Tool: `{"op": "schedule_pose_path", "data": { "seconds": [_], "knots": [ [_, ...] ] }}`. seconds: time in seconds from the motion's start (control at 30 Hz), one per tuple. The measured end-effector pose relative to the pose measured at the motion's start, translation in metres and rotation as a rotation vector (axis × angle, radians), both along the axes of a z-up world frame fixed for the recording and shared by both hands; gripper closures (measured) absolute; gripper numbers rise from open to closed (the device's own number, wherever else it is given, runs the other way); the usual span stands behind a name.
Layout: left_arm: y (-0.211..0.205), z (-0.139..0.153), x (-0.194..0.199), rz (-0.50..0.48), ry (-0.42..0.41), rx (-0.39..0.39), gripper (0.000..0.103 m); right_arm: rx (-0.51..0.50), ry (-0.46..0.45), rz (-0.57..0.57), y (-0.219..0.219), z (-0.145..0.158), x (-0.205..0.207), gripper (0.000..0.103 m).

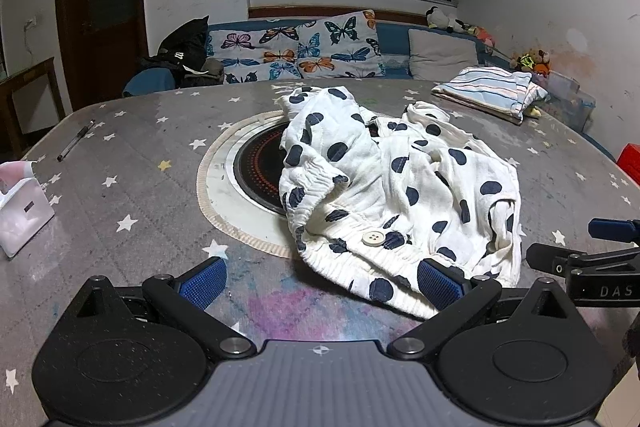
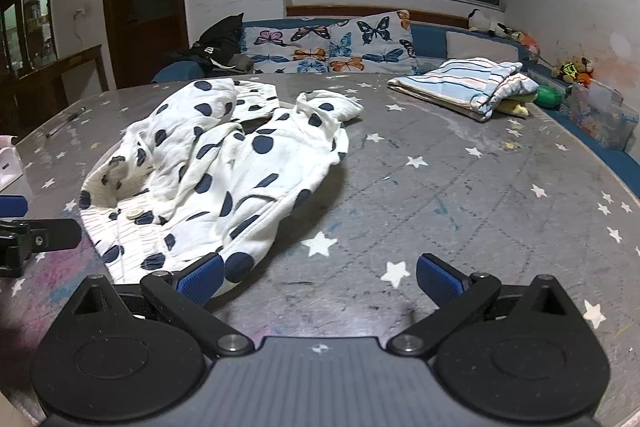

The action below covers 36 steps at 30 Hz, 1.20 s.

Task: Fold clothes

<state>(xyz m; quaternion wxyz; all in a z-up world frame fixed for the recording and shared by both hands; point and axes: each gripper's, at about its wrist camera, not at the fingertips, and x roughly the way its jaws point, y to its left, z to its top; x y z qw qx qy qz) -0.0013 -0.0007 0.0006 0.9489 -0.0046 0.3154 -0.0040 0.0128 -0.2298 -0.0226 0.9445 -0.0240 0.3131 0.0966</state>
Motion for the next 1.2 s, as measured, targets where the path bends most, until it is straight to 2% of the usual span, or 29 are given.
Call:
{"op": "schedule_pose_path", "data": {
  "seconds": [0.73, 1.2],
  "knots": [
    [-0.005, -0.005, -0.012, 0.001, 0.028, 0.004, 0.0, 0.034, 0.025, 0.02, 0.008, -0.01, -0.013, 0.0],
    [-0.005, -0.003, -0.003, 0.003, 0.027, 0.02, 0.0, 0.043, 0.032, 0.026, 0.006, -0.01, -0.002, 0.0]
  ]
}}
